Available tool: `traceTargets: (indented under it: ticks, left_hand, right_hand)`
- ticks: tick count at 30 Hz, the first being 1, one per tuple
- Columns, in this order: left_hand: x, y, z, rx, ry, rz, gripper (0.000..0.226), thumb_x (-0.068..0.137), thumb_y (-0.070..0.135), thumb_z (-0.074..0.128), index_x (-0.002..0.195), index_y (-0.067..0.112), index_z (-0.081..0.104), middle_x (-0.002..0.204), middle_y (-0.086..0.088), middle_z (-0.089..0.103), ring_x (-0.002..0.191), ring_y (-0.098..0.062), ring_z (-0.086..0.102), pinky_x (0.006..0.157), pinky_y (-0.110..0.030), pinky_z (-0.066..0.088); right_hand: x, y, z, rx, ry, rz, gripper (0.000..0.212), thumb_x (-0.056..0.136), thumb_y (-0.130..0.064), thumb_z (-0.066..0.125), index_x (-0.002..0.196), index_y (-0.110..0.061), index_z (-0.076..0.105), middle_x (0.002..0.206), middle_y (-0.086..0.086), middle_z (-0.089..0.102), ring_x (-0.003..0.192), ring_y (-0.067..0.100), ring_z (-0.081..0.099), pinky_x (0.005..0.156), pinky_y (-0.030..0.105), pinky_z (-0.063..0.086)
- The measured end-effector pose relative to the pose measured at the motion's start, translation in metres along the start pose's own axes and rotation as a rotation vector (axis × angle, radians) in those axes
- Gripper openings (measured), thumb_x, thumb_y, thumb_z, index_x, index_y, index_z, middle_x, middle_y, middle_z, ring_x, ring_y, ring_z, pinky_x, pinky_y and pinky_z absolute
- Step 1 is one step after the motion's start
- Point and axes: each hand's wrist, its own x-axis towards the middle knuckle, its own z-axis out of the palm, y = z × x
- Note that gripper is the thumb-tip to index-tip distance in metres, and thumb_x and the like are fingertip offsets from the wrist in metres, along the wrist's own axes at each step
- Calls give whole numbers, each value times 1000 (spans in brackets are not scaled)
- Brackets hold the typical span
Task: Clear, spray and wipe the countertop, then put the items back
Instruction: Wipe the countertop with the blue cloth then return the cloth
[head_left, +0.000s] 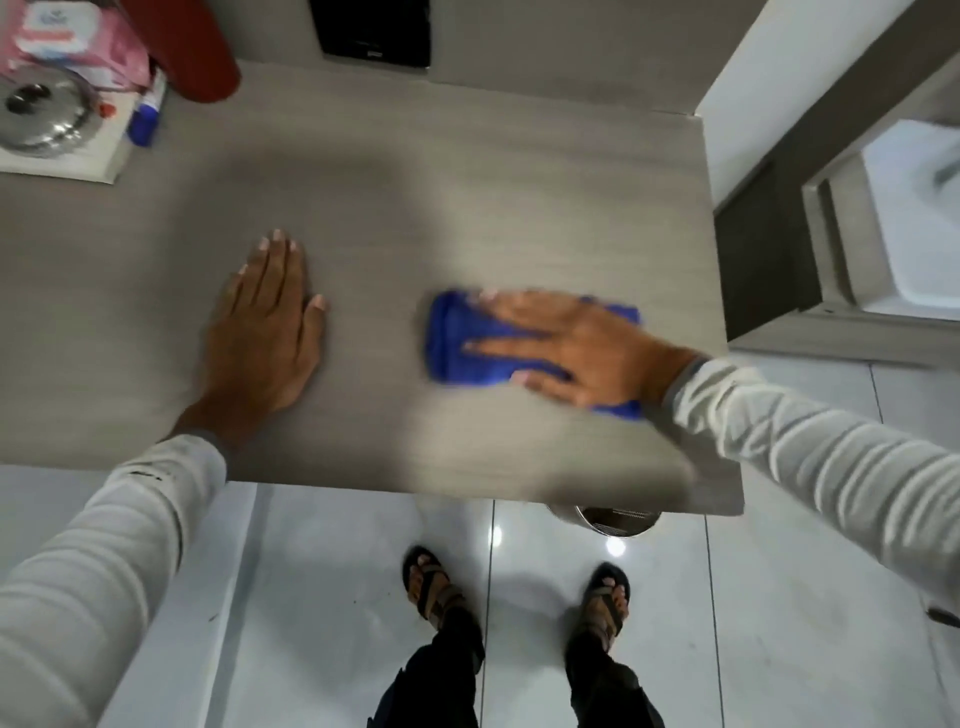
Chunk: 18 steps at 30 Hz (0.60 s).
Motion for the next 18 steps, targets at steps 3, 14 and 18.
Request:
traceTargets:
  ticks: [3, 14, 18]
  left_hand:
    - [-2, 5, -5, -8, 1, -20, 55, 105, 32, 25, 152, 3, 29, 159, -19, 29, 148, -31, 28, 118, -44, 24]
    - [-17, 81, -6, -4, -71, -297, 64, 101, 37, 23, 152, 0, 24, 159, -26, 25, 146, -41, 28, 115, -53, 26]
    - [-19, 114, -3, -17, -62, -296, 65, 101, 41, 23, 153, 3, 22, 160, -25, 23, 147, -41, 26, 115, -54, 26]
  right_hand:
    - [-3, 47, -3, -35, 131, 391, 48, 102, -36, 47, 149, -23, 50, 158, 18, 40, 147, 33, 40, 119, 45, 36]
    - [-28, -87, 21, 118, 106, 131, 52, 104, -35, 41, 155, -23, 40, 166, 18, 23, 156, 30, 19, 124, 47, 20]
    - [-58, -5, 6, 108, -15, -151, 49, 105, -37, 46, 152, -25, 45, 165, 16, 27, 155, 29, 24, 124, 48, 22]
